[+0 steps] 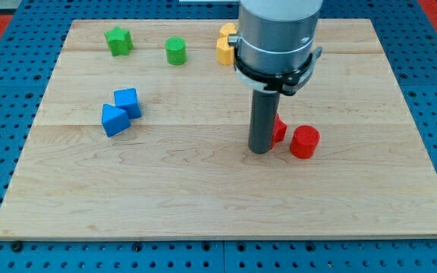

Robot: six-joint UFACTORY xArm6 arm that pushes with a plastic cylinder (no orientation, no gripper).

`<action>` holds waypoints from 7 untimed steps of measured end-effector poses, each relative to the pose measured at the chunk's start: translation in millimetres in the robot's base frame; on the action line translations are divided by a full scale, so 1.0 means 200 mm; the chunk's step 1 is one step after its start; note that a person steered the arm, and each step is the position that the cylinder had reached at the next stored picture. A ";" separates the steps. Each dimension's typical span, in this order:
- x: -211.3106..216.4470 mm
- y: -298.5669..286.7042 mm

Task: Place the red star vertically to the red circle

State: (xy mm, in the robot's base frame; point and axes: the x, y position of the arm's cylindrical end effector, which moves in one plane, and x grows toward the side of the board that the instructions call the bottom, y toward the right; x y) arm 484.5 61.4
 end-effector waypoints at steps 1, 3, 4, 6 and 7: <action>-0.08 0.11; -0.27 0.24; -0.32 0.24; -0.35 0.25; -0.39 0.26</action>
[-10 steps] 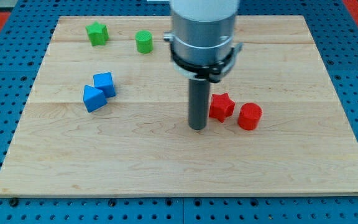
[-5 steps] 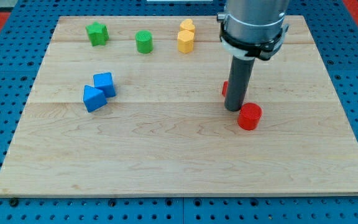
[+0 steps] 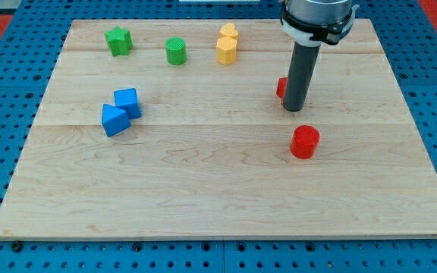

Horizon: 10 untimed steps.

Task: Place the red star vertically to the red circle

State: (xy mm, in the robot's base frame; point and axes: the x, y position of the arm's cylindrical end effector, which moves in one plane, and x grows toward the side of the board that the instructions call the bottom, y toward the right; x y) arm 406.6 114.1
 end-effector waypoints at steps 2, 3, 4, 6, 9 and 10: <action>-0.01 0.02; -0.01 0.06; -0.02 0.06; -0.02 -0.11; -0.02 -0.14; -0.03 -0.11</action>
State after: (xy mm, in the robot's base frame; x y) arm 401.6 91.8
